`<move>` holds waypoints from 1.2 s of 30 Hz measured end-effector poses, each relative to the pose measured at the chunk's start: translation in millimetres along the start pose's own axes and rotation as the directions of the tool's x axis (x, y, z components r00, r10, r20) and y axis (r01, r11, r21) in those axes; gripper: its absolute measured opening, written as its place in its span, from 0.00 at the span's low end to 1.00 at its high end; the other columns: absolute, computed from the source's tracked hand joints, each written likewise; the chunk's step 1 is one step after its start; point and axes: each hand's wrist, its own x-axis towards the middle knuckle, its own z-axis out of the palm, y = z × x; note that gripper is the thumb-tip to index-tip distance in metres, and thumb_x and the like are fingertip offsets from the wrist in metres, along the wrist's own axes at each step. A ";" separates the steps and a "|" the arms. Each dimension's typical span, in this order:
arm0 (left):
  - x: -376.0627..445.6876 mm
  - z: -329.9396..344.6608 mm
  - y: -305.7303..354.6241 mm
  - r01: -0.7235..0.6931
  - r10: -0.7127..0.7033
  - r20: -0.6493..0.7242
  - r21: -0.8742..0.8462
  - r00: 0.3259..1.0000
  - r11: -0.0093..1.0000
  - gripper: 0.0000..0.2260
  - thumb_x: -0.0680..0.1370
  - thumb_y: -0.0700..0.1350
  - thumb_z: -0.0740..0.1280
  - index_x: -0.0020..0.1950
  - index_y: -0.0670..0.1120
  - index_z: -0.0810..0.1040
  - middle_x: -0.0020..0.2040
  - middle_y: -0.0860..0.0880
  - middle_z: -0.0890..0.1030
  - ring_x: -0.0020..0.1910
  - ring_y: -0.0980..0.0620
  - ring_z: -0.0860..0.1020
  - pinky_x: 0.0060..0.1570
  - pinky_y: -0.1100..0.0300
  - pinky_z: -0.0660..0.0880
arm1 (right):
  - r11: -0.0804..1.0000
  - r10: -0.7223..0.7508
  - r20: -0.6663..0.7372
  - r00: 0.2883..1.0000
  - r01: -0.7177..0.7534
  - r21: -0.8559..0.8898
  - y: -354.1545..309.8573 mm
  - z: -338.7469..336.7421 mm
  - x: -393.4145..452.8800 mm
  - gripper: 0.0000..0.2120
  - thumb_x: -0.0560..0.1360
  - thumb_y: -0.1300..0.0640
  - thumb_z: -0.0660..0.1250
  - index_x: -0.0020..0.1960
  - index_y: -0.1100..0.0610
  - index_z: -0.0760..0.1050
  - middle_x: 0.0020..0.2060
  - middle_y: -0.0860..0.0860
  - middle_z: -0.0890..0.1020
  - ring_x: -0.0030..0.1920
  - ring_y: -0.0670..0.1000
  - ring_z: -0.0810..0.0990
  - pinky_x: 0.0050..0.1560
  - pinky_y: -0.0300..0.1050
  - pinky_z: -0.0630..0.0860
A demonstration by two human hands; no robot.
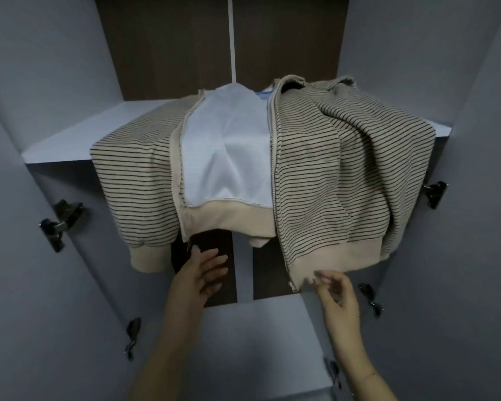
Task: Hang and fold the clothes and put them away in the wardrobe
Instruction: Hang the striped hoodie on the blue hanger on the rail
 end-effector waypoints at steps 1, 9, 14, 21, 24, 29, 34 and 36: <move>3.1 -1.9 3.3 0.129 -0.118 0.076 -0.168 0.990 0.977 0.24 0.79 0.63 0.57 0.56 0.45 0.82 0.52 0.47 0.85 0.44 0.53 0.82 0.44 0.56 0.74 | 0.986 0.139 -0.016 0.990 -0.136 0.094 4.7 1.5 2.8 0.12 0.76 0.60 0.70 0.58 0.53 0.73 0.49 0.50 0.79 0.54 0.51 0.78 0.56 0.46 0.76; 29.2 6.4 37.8 0.403 -0.144 0.396 -0.715 0.907 0.571 0.18 0.80 0.55 0.61 0.51 0.44 0.83 0.46 0.52 0.83 0.37 0.55 0.79 0.37 0.64 0.74 | 0.684 0.493 0.413 0.765 -0.635 0.360 22.6 26.8 39.4 0.18 0.70 0.51 0.74 0.57 0.53 0.77 0.51 0.54 0.85 0.53 0.51 0.83 0.48 0.46 0.78; 33.9 1.0 33.9 0.505 -0.179 0.473 -0.785 0.863 0.358 0.14 0.80 0.50 0.64 0.57 0.42 0.81 0.44 0.50 0.83 0.39 0.55 0.79 0.37 0.62 0.77 | 0.720 0.481 0.402 0.779 -0.613 0.326 26.6 25.7 34.4 0.18 0.67 0.56 0.75 0.52 0.64 0.80 0.39 0.58 0.83 0.38 0.52 0.81 0.40 0.42 0.81; 12.5 24.0 22.5 0.393 -0.146 0.370 -0.786 0.917 0.477 0.07 0.73 0.41 0.69 0.47 0.40 0.84 0.42 0.48 0.83 0.37 0.55 0.79 0.33 0.63 0.78 | 0.731 0.402 0.446 0.800 -0.574 0.370 2.9 6.0 6.7 0.09 0.63 0.60 0.76 0.41 0.63 0.82 0.37 0.59 0.82 0.34 0.49 0.80 0.36 0.38 0.79; -17.9 40.5 14.2 0.234 -0.067 0.270 -0.656 0.961 0.718 0.08 0.67 0.39 0.72 0.44 0.43 0.87 0.43 0.48 0.84 0.36 0.56 0.81 0.36 0.64 0.78 | 0.552 0.348 0.531 0.773 -0.627 0.550 -19.1 -2.9 -4.5 0.09 0.65 0.62 0.74 0.43 0.63 0.80 0.38 0.57 0.82 0.34 0.46 0.80 0.34 0.34 0.79; -59.8 72.7 16.3 -0.142 0.202 0.134 -0.360 0.970 0.922 0.13 0.67 0.43 0.73 0.51 0.47 0.86 0.50 0.50 0.85 0.48 0.58 0.83 0.46 0.67 0.78 | 0.414 0.179 0.555 0.813 -0.574 0.707 -73.0 -17.3 -15.4 0.09 0.68 0.64 0.71 0.47 0.65 0.83 0.41 0.55 0.83 0.33 0.44 0.81 0.33 0.32 0.78; -78.0 93.0 10.9 -0.165 0.231 0.192 -0.305 0.954 0.938 0.19 0.70 0.43 0.73 0.60 0.41 0.81 0.56 0.44 0.84 0.59 0.49 0.81 0.59 0.59 0.77 | 0.606 0.026 0.450 0.893 -0.372 0.703 -108.1 -15.1 -27.4 0.16 0.72 0.64 0.69 0.58 0.67 0.79 0.53 0.59 0.84 0.50 0.50 0.84 0.45 0.37 0.80; -79.1 94.8 9.9 -0.148 0.221 0.211 -0.315 0.952 0.937 0.19 0.70 0.44 0.73 0.60 0.41 0.82 0.56 0.44 0.84 0.58 0.50 0.81 0.55 0.62 0.78 | 0.665 -0.031 0.409 0.912 -0.286 0.690 -114.3 -14.4 -33.0 0.17 0.74 0.64 0.67 0.62 0.66 0.77 0.57 0.60 0.82 0.57 0.54 0.82 0.50 0.39 0.80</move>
